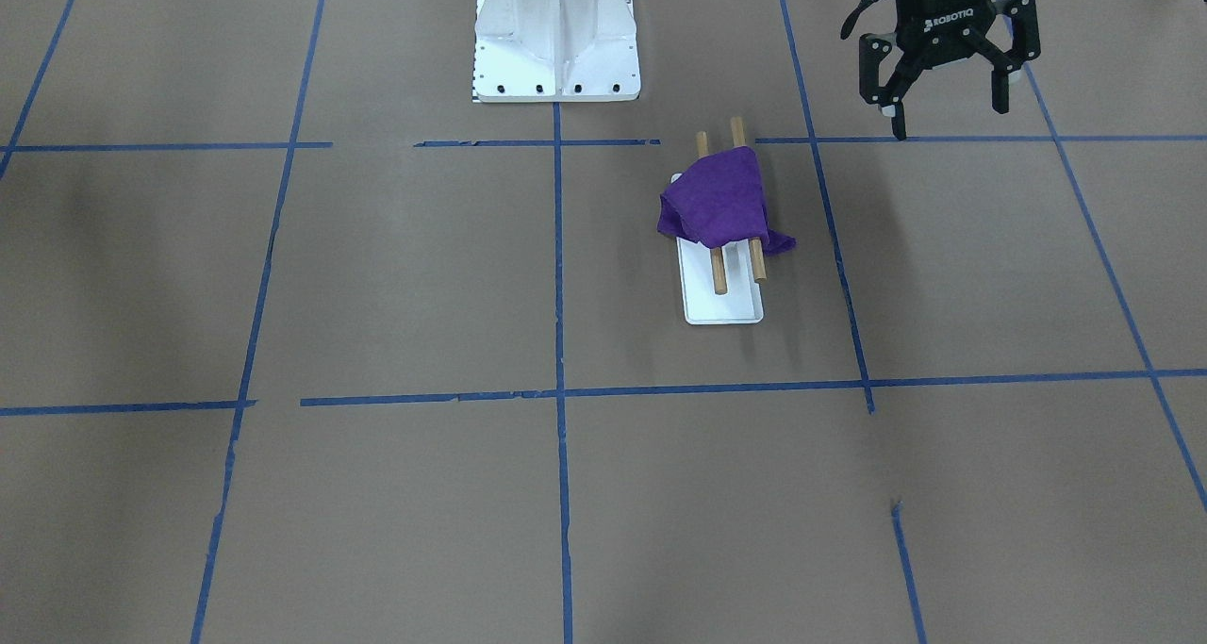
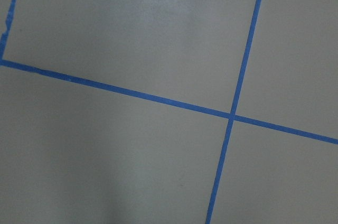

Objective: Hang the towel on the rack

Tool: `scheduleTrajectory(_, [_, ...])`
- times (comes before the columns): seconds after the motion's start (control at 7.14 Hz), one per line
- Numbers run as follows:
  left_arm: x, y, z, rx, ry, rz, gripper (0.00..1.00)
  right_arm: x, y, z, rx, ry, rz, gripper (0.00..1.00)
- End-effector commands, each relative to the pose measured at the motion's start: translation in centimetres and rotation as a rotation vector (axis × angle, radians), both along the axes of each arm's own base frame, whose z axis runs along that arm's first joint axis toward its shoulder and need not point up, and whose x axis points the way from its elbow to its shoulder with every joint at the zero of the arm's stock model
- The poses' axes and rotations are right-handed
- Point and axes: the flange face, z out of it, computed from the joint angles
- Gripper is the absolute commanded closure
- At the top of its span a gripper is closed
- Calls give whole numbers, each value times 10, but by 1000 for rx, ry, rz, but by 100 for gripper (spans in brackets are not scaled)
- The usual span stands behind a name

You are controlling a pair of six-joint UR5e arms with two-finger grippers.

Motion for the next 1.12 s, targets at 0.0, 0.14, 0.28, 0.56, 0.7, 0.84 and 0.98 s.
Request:
scheduleTrajectory(0.0, [-54, -54, 15, 20, -22, 203, 0, 28, 12, 40, -24, -53, -45, 0])
scheduleTrajectory(0.14, [-91, -94, 42, 2, -31, 271, 0, 50, 16, 68, -38, -98, -63, 0])
scheduleTrajectory(0.28, [-127, -134, 80, -25, -30, 327, 0, 68, 23, 96, -63, -135, -39, 0])
scheduleTrajectory(0.56, [-208, -190, 175, -117, 30, 392, 0, 101, 42, 188, -65, -226, 45, 0])
scheduleTrajectory(0.7, [-244, -198, 228, -208, 77, 373, 0, 101, 40, 205, -37, -238, 52, 0])
scheduleTrajectory(0.84, [-264, -180, 280, -299, 147, 356, 0, 103, 40, 205, -23, -209, 48, 0])
scheduleTrajectory(0.98, [-282, -151, 336, -373, 241, 330, 0, 102, 39, 196, -19, -215, 60, 0])
